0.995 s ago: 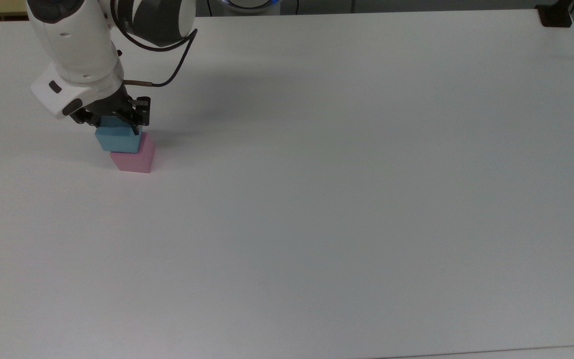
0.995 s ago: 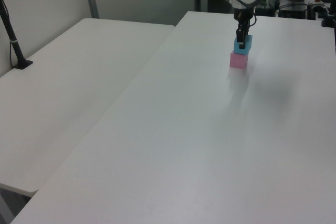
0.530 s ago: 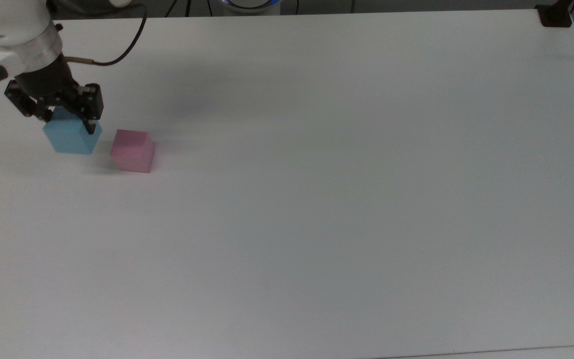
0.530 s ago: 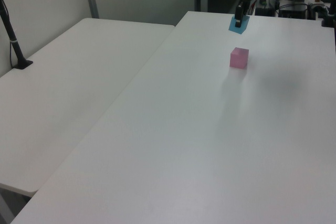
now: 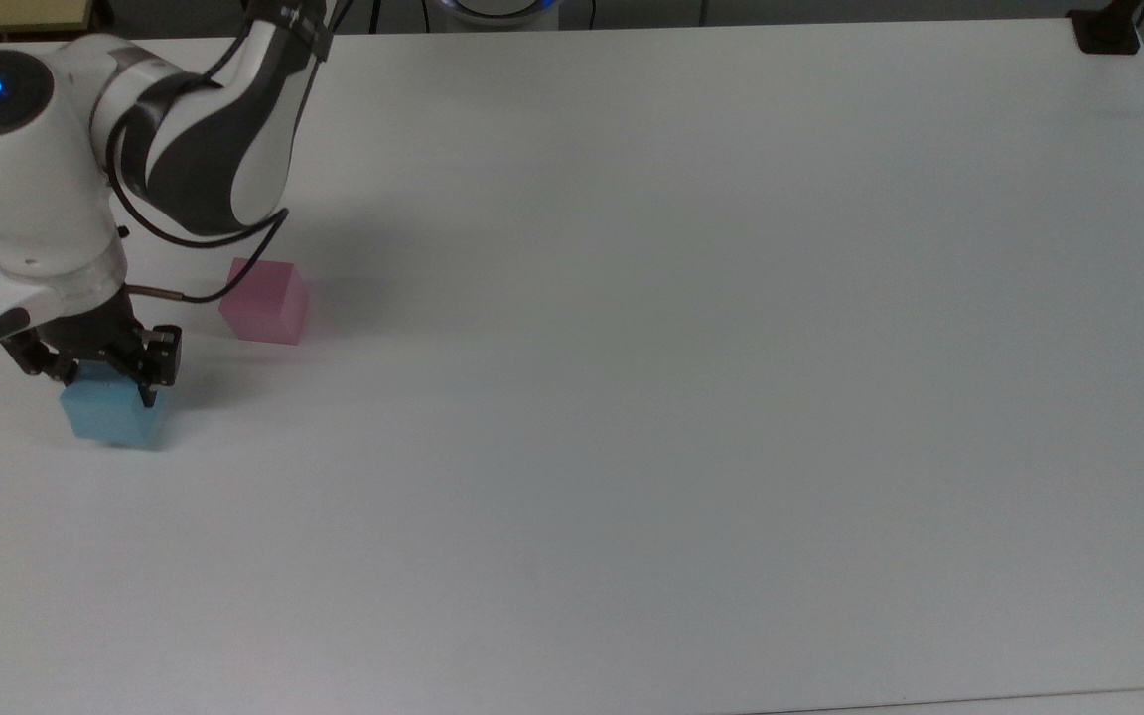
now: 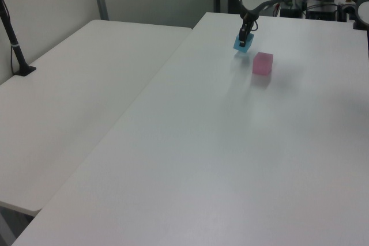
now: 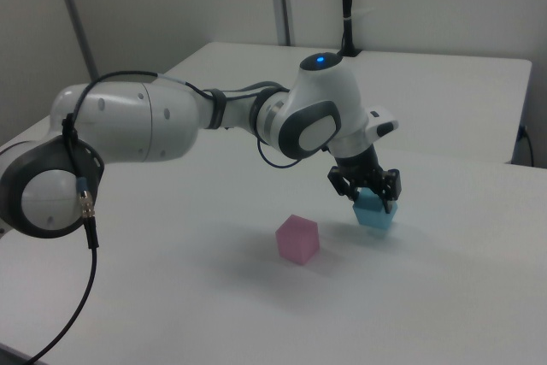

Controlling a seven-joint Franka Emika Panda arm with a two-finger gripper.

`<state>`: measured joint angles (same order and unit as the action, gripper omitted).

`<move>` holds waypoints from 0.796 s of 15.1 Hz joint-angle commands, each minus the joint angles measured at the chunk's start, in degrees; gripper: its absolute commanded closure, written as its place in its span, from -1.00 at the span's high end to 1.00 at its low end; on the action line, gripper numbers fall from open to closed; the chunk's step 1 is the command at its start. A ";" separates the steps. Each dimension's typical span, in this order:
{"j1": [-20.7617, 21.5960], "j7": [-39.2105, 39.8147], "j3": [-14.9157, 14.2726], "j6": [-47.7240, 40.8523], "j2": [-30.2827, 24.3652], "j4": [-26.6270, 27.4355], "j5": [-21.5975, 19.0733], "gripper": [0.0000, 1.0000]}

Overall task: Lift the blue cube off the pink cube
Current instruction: 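Carry the light blue cube beside the pink cube and set it down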

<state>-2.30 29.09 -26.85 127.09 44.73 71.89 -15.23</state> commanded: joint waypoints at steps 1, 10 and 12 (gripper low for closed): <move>-0.51 1.23 0.04 3.07 3.07 -2.36 -1.47 -0.60; 0.37 -0.26 -0.66 5.18 1.50 -0.61 -1.99 1.00; 1.68 -3.32 -0.75 4.83 -1.12 0.61 -1.91 1.00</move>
<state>-2.30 28.74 -27.07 131.83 47.20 70.59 -16.02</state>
